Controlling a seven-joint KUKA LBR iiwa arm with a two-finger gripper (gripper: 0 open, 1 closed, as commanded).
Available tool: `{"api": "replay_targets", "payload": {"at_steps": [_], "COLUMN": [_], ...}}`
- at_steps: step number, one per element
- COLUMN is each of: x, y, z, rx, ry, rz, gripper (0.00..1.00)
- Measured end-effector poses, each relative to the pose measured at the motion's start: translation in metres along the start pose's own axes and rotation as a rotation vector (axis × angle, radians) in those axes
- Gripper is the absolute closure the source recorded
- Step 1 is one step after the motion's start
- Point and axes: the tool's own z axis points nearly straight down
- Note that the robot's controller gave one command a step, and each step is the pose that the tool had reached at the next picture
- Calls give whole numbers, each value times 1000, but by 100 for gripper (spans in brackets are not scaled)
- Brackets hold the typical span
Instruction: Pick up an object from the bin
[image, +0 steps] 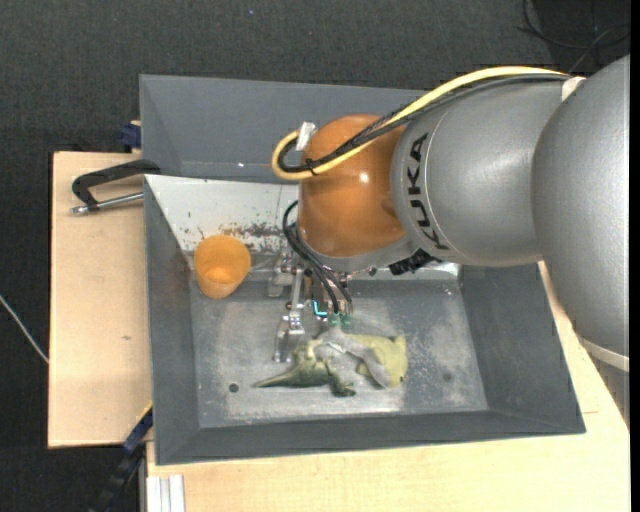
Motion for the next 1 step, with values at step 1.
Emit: {"api": "replay_targets", "payload": {"at_steps": [1], "x": [32], "y": [-29], "z": [81], "rx": [-2], "ry": [-13], "rz": [-185], "gripper": [0]}}
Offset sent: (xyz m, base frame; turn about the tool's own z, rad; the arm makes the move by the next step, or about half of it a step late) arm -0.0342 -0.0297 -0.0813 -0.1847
